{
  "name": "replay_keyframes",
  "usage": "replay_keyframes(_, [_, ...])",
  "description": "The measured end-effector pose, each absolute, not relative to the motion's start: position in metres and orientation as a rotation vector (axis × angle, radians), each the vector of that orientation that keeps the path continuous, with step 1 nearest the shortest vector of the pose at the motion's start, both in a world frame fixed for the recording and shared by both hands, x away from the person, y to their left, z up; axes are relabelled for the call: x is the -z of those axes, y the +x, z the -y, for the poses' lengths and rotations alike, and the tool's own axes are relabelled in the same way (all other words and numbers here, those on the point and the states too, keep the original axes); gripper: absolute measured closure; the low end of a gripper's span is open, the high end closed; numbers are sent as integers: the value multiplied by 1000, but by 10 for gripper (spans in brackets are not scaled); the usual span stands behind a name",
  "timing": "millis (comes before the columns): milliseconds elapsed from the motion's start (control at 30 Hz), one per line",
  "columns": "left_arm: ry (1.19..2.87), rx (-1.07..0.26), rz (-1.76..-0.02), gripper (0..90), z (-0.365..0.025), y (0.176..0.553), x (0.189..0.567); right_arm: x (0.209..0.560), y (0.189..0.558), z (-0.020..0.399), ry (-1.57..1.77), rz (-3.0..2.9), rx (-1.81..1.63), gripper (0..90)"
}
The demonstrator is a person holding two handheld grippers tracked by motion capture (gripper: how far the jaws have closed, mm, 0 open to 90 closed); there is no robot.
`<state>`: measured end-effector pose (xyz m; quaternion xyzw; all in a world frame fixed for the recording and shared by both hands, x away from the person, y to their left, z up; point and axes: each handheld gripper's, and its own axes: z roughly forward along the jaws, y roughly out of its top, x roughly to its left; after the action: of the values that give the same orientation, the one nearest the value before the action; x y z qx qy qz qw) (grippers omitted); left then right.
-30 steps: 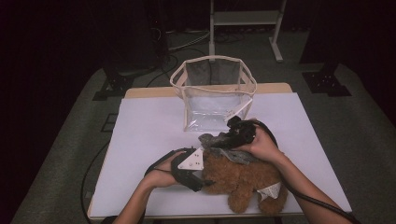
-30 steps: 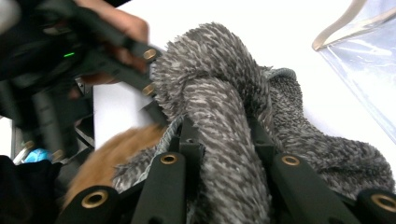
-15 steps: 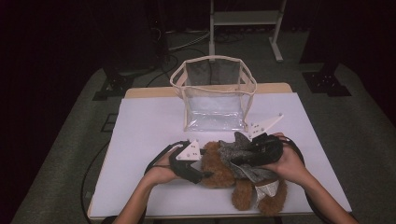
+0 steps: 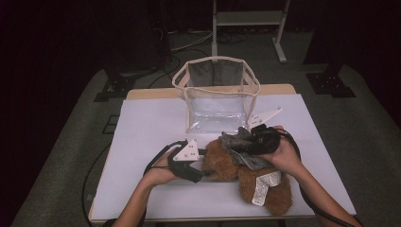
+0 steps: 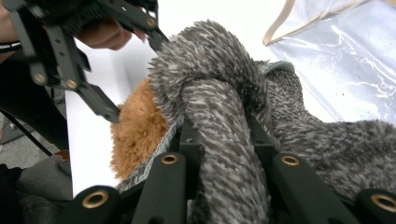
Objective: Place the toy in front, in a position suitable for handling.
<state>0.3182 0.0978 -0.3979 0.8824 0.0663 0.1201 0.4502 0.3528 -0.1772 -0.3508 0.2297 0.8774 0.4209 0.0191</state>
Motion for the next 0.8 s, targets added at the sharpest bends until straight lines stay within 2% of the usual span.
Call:
replay_keyframes(300, [2151,-344,-207,358,-90,324,399,340,337,147,565,-2739,-1308,736])
replay_keyframes(433, [2140,-350,-219,357,-91,324,399,343,334,149,563,-2735,-1286,736])
replay_keyframes(600, [2132,-370,-235,369,-89,326,398,348,327,173,617,-2705,-1275,736])
replay_keyframes(800, [2132,-352,-224,383,-82,325,398,346,325,163,589,-2707,-1286,735])
